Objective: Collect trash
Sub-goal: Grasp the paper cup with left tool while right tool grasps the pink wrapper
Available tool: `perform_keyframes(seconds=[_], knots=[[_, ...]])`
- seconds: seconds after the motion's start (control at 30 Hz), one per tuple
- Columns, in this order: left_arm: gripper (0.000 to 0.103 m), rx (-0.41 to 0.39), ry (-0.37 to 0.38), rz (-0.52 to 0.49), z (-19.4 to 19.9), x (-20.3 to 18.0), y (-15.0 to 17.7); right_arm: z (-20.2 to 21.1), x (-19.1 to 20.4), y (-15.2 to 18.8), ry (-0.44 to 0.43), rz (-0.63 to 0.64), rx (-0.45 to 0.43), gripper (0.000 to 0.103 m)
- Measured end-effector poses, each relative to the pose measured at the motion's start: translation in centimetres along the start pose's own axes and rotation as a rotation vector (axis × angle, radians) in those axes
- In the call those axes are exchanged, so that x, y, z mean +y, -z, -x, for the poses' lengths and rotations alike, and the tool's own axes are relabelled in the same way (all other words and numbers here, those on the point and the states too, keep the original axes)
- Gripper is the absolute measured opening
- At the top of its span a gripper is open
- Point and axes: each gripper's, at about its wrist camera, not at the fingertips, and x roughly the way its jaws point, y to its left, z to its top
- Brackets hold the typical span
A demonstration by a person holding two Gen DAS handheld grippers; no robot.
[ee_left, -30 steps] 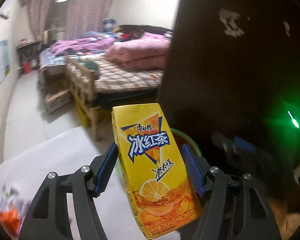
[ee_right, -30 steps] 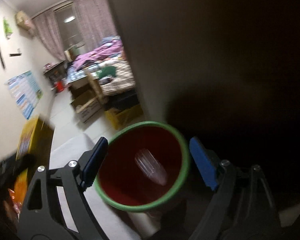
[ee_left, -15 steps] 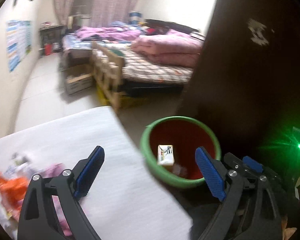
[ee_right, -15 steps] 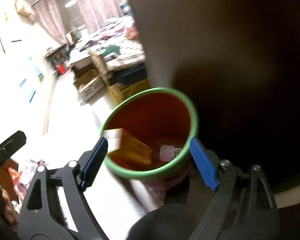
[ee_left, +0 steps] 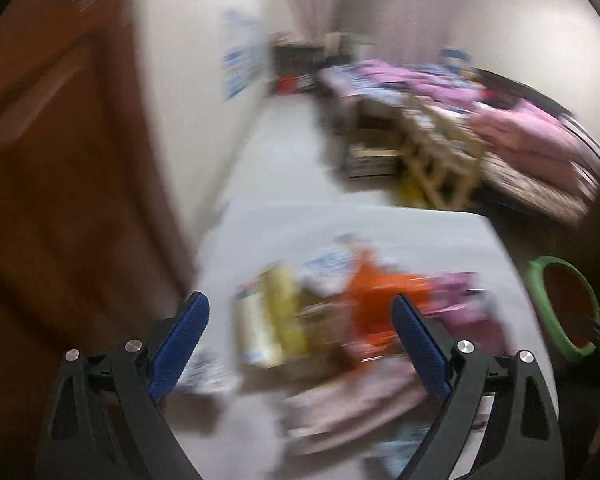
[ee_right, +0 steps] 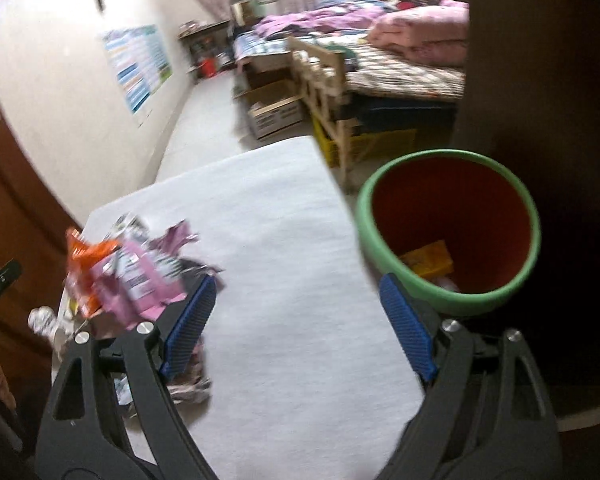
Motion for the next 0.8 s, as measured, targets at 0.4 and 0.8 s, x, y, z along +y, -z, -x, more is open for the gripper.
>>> perform_keyframes(seconds=[0.4,0.8], knots=[[0.08,0.279,-0.087,0.27,-8.9,8.8,5.4,0.7,7.2,-0.6,-0.058,0.177,0.01,0.083],[0.035,0.198,0.075,0.183,-6.3,5.7,6.0,-4.4,12.4,-1.8,-0.156,0.283,0.132,0.086]])
